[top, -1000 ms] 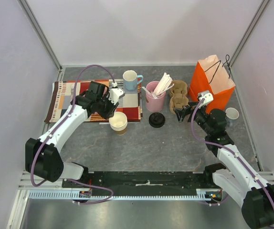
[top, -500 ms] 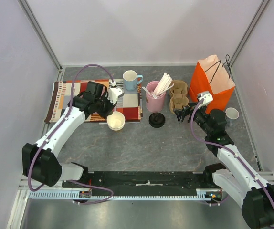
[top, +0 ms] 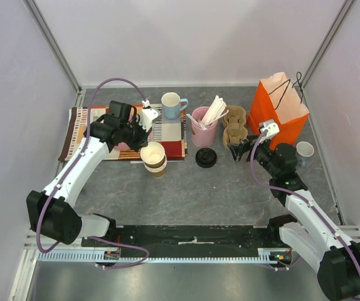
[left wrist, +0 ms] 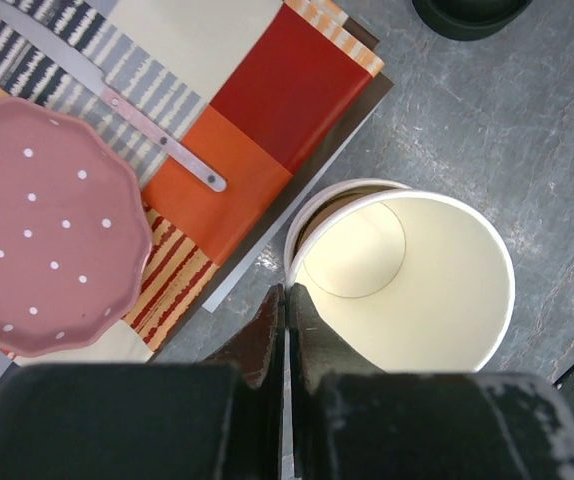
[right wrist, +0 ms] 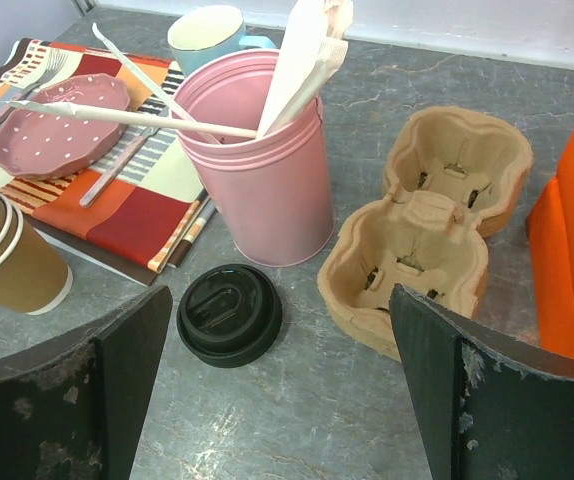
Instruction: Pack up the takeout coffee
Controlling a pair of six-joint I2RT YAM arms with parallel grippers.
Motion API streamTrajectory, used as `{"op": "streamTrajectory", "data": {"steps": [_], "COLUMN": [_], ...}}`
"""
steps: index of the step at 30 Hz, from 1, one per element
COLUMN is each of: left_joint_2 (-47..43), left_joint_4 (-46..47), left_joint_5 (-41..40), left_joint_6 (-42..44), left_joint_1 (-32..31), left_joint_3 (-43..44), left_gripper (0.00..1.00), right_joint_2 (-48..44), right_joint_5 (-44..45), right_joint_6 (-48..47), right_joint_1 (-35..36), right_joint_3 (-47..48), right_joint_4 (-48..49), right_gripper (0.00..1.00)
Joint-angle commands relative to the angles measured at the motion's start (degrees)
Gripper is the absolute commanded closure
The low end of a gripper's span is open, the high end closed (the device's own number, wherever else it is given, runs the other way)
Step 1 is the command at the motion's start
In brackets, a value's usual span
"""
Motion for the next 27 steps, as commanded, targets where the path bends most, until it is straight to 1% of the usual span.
{"op": "streamTrajectory", "data": {"steps": [1,5,8,9,13,16,17,18,19,21,22,24,25,27], "left_joint_2": [-1.0,-3.9,-5.0,-5.0,-4.2,-4.3,-4.4,-4.4,-4.1,-2.9,-2.1,-0.1,0.6,1.9], "left_joint_4": [-0.6,-0.8,-2.9,-3.9,-9.3,-12.5,-12.9,-12.9,-12.9,-13.0,-12.9,-12.9,-12.6,-10.1], "left_joint_5": [0.3,0.7,1.6,2.1,2.9,6.6,9.8,11.1,12.3,11.5,8.8,5.8,4.1,3.5], "left_joint_6": [-0.7,-1.7,-2.5,-2.4,-1.5,-1.7,-2.1,-3.4,-4.0,-4.4,-4.3,-3.8,-3.8,-3.9], "left_joint_1": [0.9,1.2,1.2,1.2,1.1,1.2,0.7,0.2,-2.3,-6.4,-11.4,-16.3,-20.1,-22.8], "left_joint_3": [5.3,8.2,12.2,14.5,19.1,22.4,23.0,22.8,22.4,19.9,18.9,16.3,15.7,13.1], "left_gripper": [0.98,0.98,0.98,0.98,0.98,0.98,0.98,0.98,0.98,0.98,0.98,0.98,0.98,0.98], "right_joint_2": [0.4,1.2,1.3,1.3,1.2,1.0,1.1,1.3,1.6,3.4,4.2,6.5,7.1,8.1], "right_joint_5": [-1.5,-2.8,-4.2,-4.5,-5.5,-4.9,-2.9,-1.6,-0.6,2.7,3.7,5.3,5.5,5.1], "right_joint_6": [0.1,0.9,1.4,1.8,2.6,3.6,4.0,5.1,5.4,6.2,7.1,7.7,8.2,8.8], "right_joint_1": [0.1,0.0,0.1,0.1,0.1,0.2,0.1,0.0,0.1,0.1,0.1,0.1,0.1,0.1], "right_joint_3": [1.6,3.3,5.0,5.8,7.2,8.7,10.1,11.1,12.2,15.9,17.2,20.7,21.6,23.1], "right_joint_4": [0.0,-2.1,-3.8,-4.0,-4.4,-5.9,-6.8,-7.9,-10.8,-14.2,-17.6,-21.3,-23.6,-25.2], "right_gripper": [0.02,0.02,0.02,0.02,0.02,0.02,0.02,0.02,0.02,0.02,0.02,0.02,0.02,0.02]}}
